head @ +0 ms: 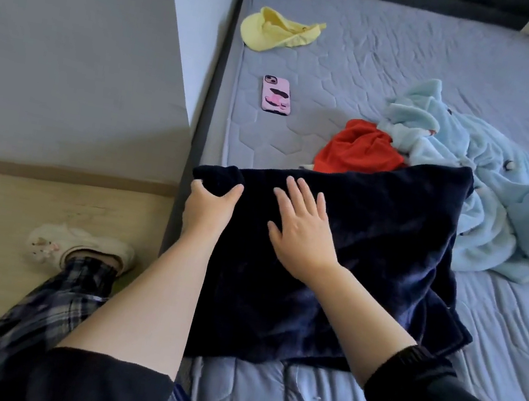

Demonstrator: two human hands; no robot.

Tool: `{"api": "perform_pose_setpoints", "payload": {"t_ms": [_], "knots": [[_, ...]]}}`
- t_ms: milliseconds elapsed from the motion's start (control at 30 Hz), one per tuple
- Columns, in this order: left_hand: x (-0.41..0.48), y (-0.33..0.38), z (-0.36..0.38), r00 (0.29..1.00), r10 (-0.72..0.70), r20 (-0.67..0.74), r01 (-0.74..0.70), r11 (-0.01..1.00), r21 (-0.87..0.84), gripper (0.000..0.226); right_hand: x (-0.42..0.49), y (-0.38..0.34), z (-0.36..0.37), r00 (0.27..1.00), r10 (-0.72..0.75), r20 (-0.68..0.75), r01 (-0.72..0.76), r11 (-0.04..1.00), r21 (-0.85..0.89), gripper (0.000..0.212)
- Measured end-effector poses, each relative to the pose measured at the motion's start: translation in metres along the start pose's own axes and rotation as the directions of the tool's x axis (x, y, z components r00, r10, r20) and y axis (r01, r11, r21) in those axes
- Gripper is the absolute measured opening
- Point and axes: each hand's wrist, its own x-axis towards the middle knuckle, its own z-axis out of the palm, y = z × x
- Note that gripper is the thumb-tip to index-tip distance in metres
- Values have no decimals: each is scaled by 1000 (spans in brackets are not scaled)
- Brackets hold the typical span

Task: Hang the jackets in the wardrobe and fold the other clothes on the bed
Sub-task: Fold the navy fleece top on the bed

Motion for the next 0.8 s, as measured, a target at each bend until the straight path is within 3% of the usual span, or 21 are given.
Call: {"api": "perform_pose_setpoints", "payload": {"t_ms": [67, 133, 167, 233, 300, 367, 400, 433, 467, 500, 533, 567, 633, 700, 800], "knots": [[9, -4, 1, 991, -125, 38, 130, 967, -217, 50, 8, 1, 16, 998, 38, 50, -36, 998, -44, 57], [16, -9, -2, 958, -273, 87, 281, 836, -471, 28, 14, 15, 27, 984, 169, 55, -165, 984, -67, 56], [18, -10, -3, 941, -327, 90, 323, 784, -529, 29, 16, 24, 31, 971, 233, 49, -230, 971, -64, 56], [18, -13, -2, 928, -369, 52, 338, 773, -536, 35, 15, 35, 37, 951, 308, 39, -306, 951, -49, 57], [15, -11, 3, 941, -332, -63, 269, 849, -455, 32, 14, 36, 43, 946, 325, 15, -324, 945, -45, 57], [9, -2, 5, 948, -128, -292, 44, 959, -279, 39, 13, 34, 46, 947, 320, 11, -319, 946, -56, 58], [9, 4, 7, 910, 127, -395, -191, 973, -127, 45, 14, 35, 47, 948, 317, 24, -315, 947, -64, 59], [9, 11, 10, 803, 432, -410, -451, 891, 55, 46, 14, 37, 47, 948, 316, 44, -313, 947, -67, 59], [10, 17, 17, 654, 686, -320, -656, 724, 211, 45, 14, 39, 47, 948, 313, 64, -309, 949, -70, 59], [10, 18, 24, 524, 836, -164, -782, 548, 298, 44, 15, 41, 46, 950, 303, 77, -298, 952, -70, 59], [11, 14, 30, 471, 882, 17, -835, 440, 332, 44, 15, 43, 45, 955, 284, 84, -278, 958, -69, 59], [12, 7, 35, 506, 843, 182, -833, 423, 357, 46, 15, 46, 43, 964, 253, 85, -247, 966, -73, 59], [17, -19, 42, 650, 661, 374, -751, 484, 450, 51, 14, 58, 37, 981, 176, 82, -163, 976, -146, 58], [25, -36, 46, 705, 565, 429, -701, 467, 539, 55, 11, 79, 26, 977, 210, 39, -193, 946, -262, 58], [30, -36, 49, 724, 567, 394, -670, 440, 598, 58, 8, 114, 5, 893, 447, -52, -441, 847, -297, 59]]}}
